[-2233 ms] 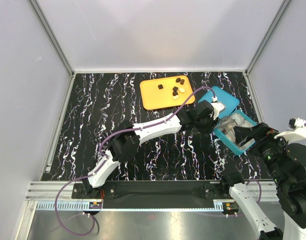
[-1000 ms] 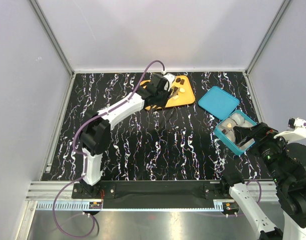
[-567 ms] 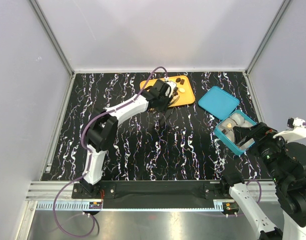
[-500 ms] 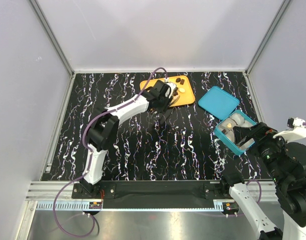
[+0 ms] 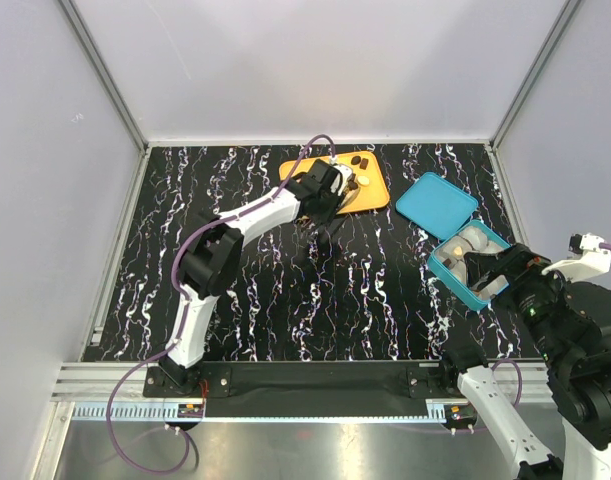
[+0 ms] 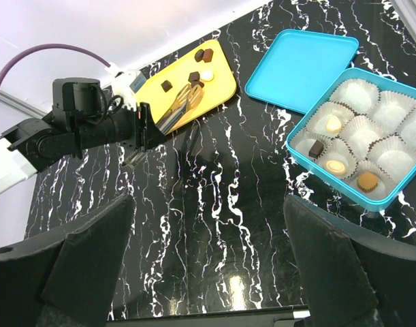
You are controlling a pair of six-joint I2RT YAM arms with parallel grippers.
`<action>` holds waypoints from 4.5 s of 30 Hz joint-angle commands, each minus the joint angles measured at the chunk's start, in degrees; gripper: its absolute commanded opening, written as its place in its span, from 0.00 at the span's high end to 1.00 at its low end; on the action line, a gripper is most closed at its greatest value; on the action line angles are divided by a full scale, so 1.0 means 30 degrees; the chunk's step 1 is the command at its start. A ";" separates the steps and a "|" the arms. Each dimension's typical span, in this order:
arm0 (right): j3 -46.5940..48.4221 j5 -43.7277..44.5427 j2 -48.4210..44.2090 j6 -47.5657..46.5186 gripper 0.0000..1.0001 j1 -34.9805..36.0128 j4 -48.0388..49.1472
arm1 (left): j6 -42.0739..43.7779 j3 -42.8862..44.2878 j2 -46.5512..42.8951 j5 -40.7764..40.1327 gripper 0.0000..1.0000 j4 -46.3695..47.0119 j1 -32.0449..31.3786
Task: Pack the chocolate
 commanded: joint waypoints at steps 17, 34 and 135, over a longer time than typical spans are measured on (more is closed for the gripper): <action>-0.0252 0.0593 0.0150 -0.0359 0.00 0.0085 0.0980 | 0.0292 0.2515 -0.0451 -0.0827 0.64 -0.1648 -0.0569; 0.0158 0.0242 0.0120 -0.0124 0.00 0.0085 0.0658 | -0.0440 0.3511 -0.1945 -0.1239 0.68 -0.2322 -0.1388; 0.0217 -0.0374 0.0033 0.0521 0.00 0.0056 0.0511 | -0.3516 0.3545 -0.3381 -0.0799 0.58 0.0783 -0.3533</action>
